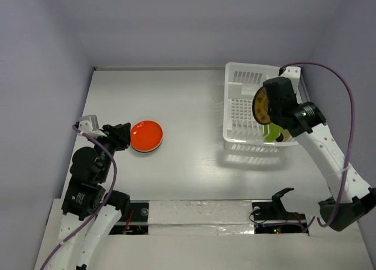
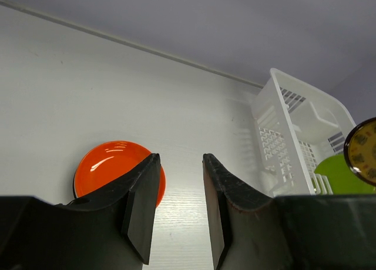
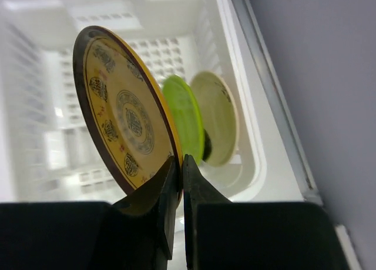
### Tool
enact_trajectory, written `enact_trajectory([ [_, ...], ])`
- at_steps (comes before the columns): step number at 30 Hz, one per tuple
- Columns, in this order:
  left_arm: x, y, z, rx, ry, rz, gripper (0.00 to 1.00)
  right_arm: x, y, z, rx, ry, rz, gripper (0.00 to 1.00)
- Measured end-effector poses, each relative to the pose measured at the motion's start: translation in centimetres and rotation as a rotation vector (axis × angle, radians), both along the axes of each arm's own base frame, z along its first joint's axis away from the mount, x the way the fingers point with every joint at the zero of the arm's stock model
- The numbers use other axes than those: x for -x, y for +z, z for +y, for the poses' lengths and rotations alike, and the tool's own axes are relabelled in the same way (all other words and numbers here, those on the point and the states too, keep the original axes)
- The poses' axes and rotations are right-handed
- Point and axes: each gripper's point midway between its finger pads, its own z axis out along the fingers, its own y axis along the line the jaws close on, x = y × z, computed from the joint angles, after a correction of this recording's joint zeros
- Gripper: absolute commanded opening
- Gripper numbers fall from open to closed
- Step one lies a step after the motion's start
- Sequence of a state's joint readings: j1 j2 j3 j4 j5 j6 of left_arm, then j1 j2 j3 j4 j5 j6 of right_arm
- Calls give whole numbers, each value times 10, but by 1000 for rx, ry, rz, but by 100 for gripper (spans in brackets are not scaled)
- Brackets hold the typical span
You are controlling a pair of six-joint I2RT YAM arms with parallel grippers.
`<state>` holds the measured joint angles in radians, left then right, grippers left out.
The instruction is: Unload the plates from the dish rack
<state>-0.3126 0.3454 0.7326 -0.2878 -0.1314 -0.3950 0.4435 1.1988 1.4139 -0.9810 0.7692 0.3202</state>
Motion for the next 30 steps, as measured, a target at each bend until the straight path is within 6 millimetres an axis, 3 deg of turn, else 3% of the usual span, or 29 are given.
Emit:
enact_trajectory([
  [3, 0, 0, 0, 0, 0, 0, 32, 3, 31, 24, -89, 83, -113, 0],
  [5, 0, 0, 0, 0, 0, 0, 32, 3, 44, 52, -186, 183, -180, 0],
  [9, 0, 0, 0, 0, 1, 0, 32, -7, 47, 141, -420, 441, -244, 0],
  [12, 0, 0, 0, -1, 1, 1, 32, -21, 30, 221, -552, 608, -203, 0],
  [15, -1, -1, 0, -2, 2, 7, 32, -35, -18, 308, -635, 732, -78, 0],
  [19, -1, -2, 0, -2, 4, 7, 32, -36, -96, 390, -705, 818, 115, 0],
  [22, -2, -2, 0, -3, 4, 8, 32, -30, -138, 425, -747, 839, 217, 0],
  [26, -2, -2, 0, -3, 4, 8, 32, -25, -169, 450, -810, 843, 288, 1],
  [28, -2, -2, 0, -3, 3, 8, 32, -23, -182, 454, -828, 829, 320, 8],
  [30, -2, -2, 0, -2, 3, 8, 32, -22, -189, 458, -840, 821, 338, 27],
])
